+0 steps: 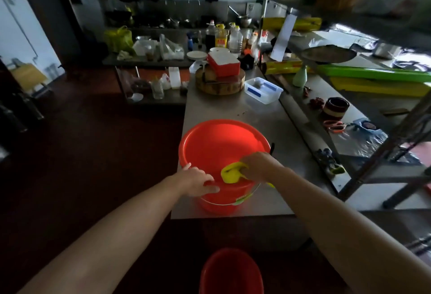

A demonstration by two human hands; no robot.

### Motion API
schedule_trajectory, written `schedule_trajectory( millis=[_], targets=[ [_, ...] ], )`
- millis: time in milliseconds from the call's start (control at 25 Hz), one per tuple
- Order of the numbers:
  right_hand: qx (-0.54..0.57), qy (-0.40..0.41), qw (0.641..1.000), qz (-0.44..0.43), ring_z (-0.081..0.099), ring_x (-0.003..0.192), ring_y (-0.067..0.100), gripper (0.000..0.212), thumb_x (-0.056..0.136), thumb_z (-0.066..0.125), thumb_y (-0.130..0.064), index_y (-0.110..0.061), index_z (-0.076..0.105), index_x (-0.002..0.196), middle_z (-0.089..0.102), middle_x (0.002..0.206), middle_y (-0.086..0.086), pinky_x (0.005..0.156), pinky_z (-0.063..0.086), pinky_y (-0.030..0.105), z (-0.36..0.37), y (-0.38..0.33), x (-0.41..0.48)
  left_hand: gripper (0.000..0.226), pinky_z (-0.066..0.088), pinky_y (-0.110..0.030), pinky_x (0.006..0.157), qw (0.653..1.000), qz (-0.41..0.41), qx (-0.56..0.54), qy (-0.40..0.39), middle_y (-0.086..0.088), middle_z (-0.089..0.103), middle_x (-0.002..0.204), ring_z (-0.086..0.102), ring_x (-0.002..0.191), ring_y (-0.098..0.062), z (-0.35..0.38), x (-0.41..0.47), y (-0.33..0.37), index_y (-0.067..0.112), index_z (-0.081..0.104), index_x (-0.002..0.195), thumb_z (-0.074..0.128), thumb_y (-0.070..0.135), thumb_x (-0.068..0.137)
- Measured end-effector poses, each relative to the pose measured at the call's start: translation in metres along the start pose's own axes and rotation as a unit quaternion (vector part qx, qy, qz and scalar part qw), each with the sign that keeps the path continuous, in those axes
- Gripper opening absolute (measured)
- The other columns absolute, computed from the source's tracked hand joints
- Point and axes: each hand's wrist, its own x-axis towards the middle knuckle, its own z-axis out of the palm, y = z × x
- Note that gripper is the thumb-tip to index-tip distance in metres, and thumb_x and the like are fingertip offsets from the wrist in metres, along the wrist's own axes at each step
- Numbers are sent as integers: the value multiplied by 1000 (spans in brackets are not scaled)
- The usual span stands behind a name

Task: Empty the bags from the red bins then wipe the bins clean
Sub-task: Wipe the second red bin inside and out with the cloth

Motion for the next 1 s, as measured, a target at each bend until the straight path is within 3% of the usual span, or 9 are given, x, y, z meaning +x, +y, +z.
schedule_trajectory(
  millis=[120,240,400,480,560,680,760,880,1000],
  targets=[
    [51,-39,998,26,65,97,30,21,96,48,-43,-26,58,105,67,107,4,80,54,40,31,-16,-15,61,0,-52,124,999,1,1,32,2,55,138,37,139,-20,21,-12,0,30,45,145,25,66,99],
    [54,6,998,16,65,94,31,25,100,45,-41,-24,56,115,68,107,7,73,49,36,40,-24,-26,63,0,-48,124,996,-15,-13,88,0,50,143,32,143,-21,31,-13,4,24,46,145,24,63,101],
    [116,33,992,-38,60,117,24,37,102,44,-44,-35,54,137,65,131,-3,93,48,39,35,-39,-32,64,6,-42,124,991,-51,-71,103,-4,33,159,10,153,-21,28,-16,0,16,39,150,34,57,102],
    [157,6,987,-46,58,119,22,44,103,39,-54,-27,64,127,66,128,-2,98,45,38,34,-38,-29,56,10,-42,123,993,-50,-64,87,-6,31,160,8,154,-22,20,-19,-1,15,41,148,37,49,103],
    [183,17,983,-26,60,108,23,50,104,35,-57,-19,67,104,67,109,-1,91,45,38,32,-35,-19,48,12,-43,123,994,-50,-55,81,-8,30,160,7,154,-23,15,-19,0,14,42,147,37,37,105],
    [144,13,989,-36,56,88,21,41,98,47,-59,-22,52,81,54,85,-8,74,41,36,40,-38,-3,47,18,-43,123,993,-56,-59,86,-7,33,158,7,154,-22,16,-9,-4,15,42,147,35,36,106],
    [134,-9,990,-38,57,83,23,42,92,53,-65,-23,50,91,56,83,-7,71,45,37,42,-45,3,48,19,-44,123,994,-50,-49,80,-6,35,157,8,154,-22,19,-3,-9,16,43,146,38,40,105],
    [93,-32,993,-62,65,100,29,69,88,52,-74,-30,39,139,69,113,2,79,47,38,40,-51,10,40,21,-45,123,994,-39,-29,99,-5,36,156,8,154,-23,29,4,-18,19,45,144,42,29,106],
    [6,1,993,-117,65,110,26,70,87,42,-80,-38,40,142,68,125,-3,84,46,39,48,-51,18,34,30,-48,119,991,-42,-35,123,-5,37,154,10,153,-23,36,10,-25,23,47,140,44,23,106]
  ],
)
